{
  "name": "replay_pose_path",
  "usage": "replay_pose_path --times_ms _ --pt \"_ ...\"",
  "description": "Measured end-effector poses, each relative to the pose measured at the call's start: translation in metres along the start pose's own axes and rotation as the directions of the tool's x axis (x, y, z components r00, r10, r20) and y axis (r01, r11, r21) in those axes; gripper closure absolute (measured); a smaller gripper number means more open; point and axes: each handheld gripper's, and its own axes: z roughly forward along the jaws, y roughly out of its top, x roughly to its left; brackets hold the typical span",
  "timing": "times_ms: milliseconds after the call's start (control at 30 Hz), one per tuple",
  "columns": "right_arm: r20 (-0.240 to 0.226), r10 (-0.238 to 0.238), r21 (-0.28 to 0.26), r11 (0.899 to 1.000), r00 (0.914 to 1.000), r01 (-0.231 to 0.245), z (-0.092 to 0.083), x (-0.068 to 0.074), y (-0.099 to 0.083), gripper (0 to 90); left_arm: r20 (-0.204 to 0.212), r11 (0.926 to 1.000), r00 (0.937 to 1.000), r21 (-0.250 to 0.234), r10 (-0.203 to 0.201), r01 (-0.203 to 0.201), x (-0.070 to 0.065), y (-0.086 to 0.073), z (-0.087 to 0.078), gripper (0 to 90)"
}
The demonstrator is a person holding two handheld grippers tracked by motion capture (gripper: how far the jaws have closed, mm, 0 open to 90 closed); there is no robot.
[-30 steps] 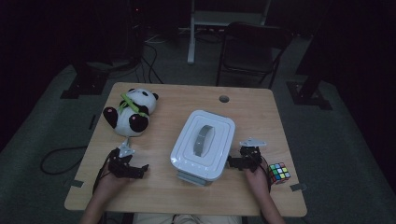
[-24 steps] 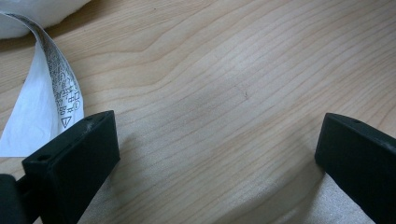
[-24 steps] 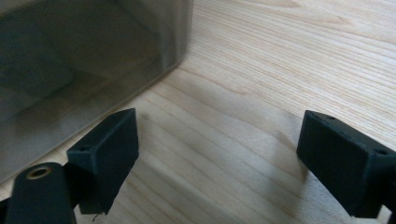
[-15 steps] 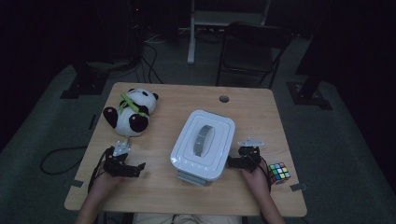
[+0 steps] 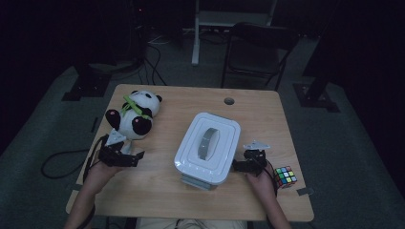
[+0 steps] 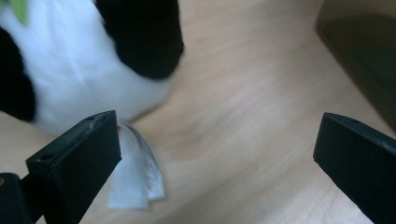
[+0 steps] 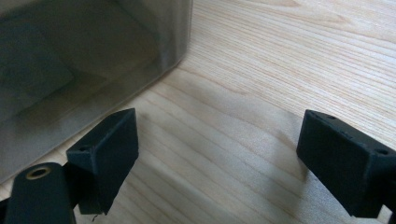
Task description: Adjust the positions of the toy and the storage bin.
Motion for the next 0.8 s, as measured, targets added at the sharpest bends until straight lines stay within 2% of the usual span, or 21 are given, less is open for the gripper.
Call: replay_pose_path --times_ms 33,167,200,233,333,500,600,667,767,800 --pt "0.000 0.000 0.000 1.000 1.0000 0.000 0.000 0.000 0.000 12.2 0.004 0.9999 1.0000 -0.010 -0.002 0.002 0.004 0.008 -0.002 1.4" --pt "0.000 0.000 0.000 1.000 1.0000 0.000 0.000 0.000 0.000 12.2 -0.004 0.9997 1.0000 -0.023 0.006 -0.006 0.011 0.025 -0.003 1.4" --pt "0.000 0.000 0.000 1.000 1.0000 0.000 0.000 0.000 0.000 12.2 -0.004 0.9997 1.0000 -0.023 0.006 -0.006 0.011 0.025 -0.003 1.4" --pt "0.000 0.001 0.000 1.000 1.0000 -0.001 0.000 0.000 0.000 12.2 -0.003 0.9995 0.9999 -0.029 0.010 -0.010 0.014 0.033 -0.002 1.4" --pt "0.000 0.000 0.000 1.000 1.0000 0.000 0.000 0.000 0.000 12.2 -0.006 0.9991 1.0000 -0.043 0.003 -0.004 0.019 0.044 0.000 1.4" --pt "0.000 0.000 0.000 1.000 1.0000 0.000 0.000 0.000 0.000 12.2 -0.021 0.9993 0.9998 -0.038 0.001 -0.001 0.030 0.061 0.007 1.4" --pt "0.000 0.000 0.000 1.000 1.0000 0.000 0.000 0.000 0.000 12.2 -0.029 0.9994 0.9996 -0.035 -0.007 0.006 0.034 0.068 0.011 1.4" --pt "0.000 -0.001 0.000 1.000 1.0000 0.001 0.000 0.000 0.000 12.2 -0.028 0.9991 0.9994 -0.037 -0.020 0.019 0.041 0.076 0.016 1.5" --pt "0.000 0.000 0.000 1.000 1.0000 0.000 0.000 0.000 0.000 12.2 -0.028 0.9980 0.9982 -0.035 -0.053 0.052 0.050 0.082 0.023 1.5" --pt "0.000 0.000 0.000 1.000 1.0000 0.000 0.000 0.000 0.000 12.2 -0.028 0.9980 0.9982 -0.035 -0.053 0.052 0.050 0.082 0.023 1.4"
